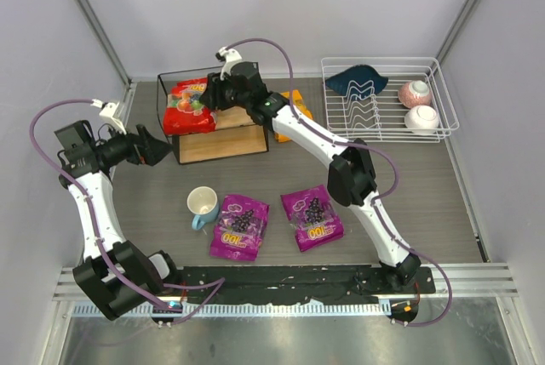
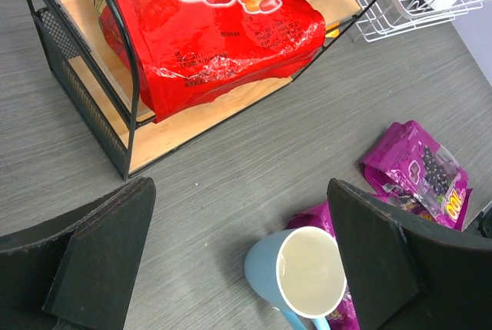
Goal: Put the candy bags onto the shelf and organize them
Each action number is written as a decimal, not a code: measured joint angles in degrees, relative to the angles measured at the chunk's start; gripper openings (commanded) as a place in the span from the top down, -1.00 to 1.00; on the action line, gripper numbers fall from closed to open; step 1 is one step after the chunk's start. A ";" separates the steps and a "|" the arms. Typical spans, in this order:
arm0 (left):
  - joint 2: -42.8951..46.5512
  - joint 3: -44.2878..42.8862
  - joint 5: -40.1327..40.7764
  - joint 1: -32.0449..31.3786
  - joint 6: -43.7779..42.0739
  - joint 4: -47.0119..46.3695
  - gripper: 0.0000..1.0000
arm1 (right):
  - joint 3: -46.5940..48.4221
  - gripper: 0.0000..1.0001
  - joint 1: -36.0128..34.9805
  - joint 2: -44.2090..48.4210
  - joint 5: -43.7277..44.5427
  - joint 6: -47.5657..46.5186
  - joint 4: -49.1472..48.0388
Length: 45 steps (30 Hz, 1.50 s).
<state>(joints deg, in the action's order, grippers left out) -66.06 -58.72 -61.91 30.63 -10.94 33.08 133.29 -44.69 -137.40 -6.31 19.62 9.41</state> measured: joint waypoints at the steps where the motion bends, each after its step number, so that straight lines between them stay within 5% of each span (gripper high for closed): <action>1: 0.00 0.00 -0.04 0.00 -0.07 0.11 -0.99 | 0.00 0.06 0.17 -0.11 -0.81 -0.04 -0.33; 16: -0.79 0.00 -0.31 0.00 -1.05 1.31 -0.99 | 1.42 0.19 1.97 -2.58 -10.67 -0.33 -3.65; 26: -0.83 0.00 -0.76 0.00 -1.84 2.40 -1.00 | 1.49 0.98 2.05 -2.73 -14.36 -1.09 -4.70; 45: -0.83 0.00 -1.77 0.00 -1.86 3.28 -0.99 | -0.35 0.98 2.43 -1.05 -20.20 -4.02 -4.20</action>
<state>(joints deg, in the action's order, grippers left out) -66.89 -58.72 -63.68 30.63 -12.80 36.36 132.94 -42.26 -138.45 -26.50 15.59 5.21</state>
